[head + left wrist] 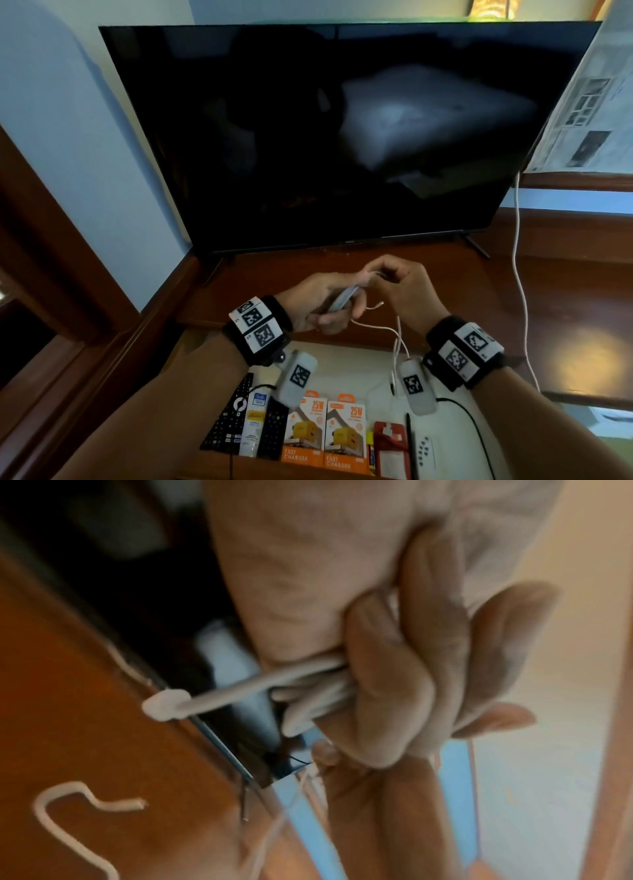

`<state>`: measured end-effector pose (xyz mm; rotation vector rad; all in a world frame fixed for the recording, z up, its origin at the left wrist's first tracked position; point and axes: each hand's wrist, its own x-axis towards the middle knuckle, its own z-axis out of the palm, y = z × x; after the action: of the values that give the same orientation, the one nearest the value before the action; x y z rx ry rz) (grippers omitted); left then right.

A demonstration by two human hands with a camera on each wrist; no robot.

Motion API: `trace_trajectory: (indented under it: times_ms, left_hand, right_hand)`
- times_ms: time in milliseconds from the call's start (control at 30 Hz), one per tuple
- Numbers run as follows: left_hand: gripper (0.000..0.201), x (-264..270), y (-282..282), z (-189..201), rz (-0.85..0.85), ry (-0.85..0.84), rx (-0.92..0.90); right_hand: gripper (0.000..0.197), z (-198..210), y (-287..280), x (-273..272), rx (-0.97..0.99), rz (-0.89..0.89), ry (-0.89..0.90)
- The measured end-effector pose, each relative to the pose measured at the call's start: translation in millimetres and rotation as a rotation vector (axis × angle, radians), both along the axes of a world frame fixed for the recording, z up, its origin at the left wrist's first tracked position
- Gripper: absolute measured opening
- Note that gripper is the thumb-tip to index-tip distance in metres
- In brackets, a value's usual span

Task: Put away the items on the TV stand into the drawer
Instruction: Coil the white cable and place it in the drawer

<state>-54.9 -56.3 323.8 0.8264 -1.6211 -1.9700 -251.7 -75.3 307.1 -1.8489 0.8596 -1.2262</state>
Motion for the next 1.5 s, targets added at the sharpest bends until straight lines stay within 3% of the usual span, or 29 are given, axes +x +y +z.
trace_trajectory:
  times_ms: [67,133,200,267,333,433,567,700,767,833,967,1066,1133,1200,1366,1500]
  left_hand:
    - [0.052,-2.5,2.3,2.0,-0.028,0.297,0.108]
    - [0.048,-6.1,4.4,6.0,0.045,0.509,0.155]
    - [0.044,-12.3,6.5,12.6,0.187,0.632,0.17]
    - [0.042,-17.0,3.1,16.8,0.347,0.634,0.129]
    - [0.042,-18.8,-6.8,13.7,0.463,0.462,-0.031]
    - [0.038,-19.5,-17.6,-4.8,0.505,-0.017,-0.393]
    - [0.036,-22.4,-22.1,-20.0,0.417,-0.645,-0.784]
    - [0.043,-20.6,-26.9,-22.9,0.326,-0.966,-0.923]
    - [0.049,-12.2,-24.8,-23.9,0.315,-1.013,-0.885]
    - [0.061,-2.8,-23.6,-29.2,0.31,-0.958,-0.742]
    - [0.088,-2.1,-16.2,-49.1,0.135,-0.63,-0.21]
    - [0.077,-10.5,-4.9,-59.1,0.035,-0.244,0.11]
    - [0.061,-15.0,-0.5,-59.7,0.086,0.002,0.207]
    - [0.057,-16.8,1.6,-57.9,0.152,0.135,0.259]
    - [0.05,-11.6,3.1,-64.6,0.29,0.103,0.336]
    - [0.049,-6.7,3.1,-69.9,0.332,0.026,0.349]
  right_hand:
    - [0.012,-12.9,1.0,7.2,0.028,0.057,-0.064]
    - [0.02,-27.3,4.2,15.6,0.092,0.089,-0.08]
    - [0.03,-42.6,10.7,23.5,0.186,0.089,0.013]
    - [0.033,-56.2,19.1,29.3,0.242,0.114,0.157]
    - [0.025,-59.6,26.3,31.8,0.228,0.148,0.264]
    - [0.02,-42.3,31.0,32.3,0.135,0.114,0.336]
    - [0.016,-28.8,23.3,24.7,0.015,0.064,0.54]
    - [0.013,-21.5,13.4,10.1,-0.026,-0.064,0.886]
    - [0.017,-20.0,9.8,0.9,-0.049,-0.097,0.956]
    - [0.015,-22.0,6.0,-8.3,0.021,-0.081,0.87]
    - [0.005,-24.6,5.0,-13.7,0.1,-0.06,0.411]
    - [0.011,-32.5,-1.7,-11.0,0.115,-0.057,0.285]
    - [0.013,-40.1,-8.0,-11.0,0.151,-0.054,0.265]
    - [0.012,-45.0,-11.7,-14.0,0.117,-0.067,0.264]
    - [0.012,-47.7,-14.2,-22.0,0.048,-0.097,0.336]
    - [0.005,-61.4,-12.4,-19.5,0.039,-0.079,0.634]
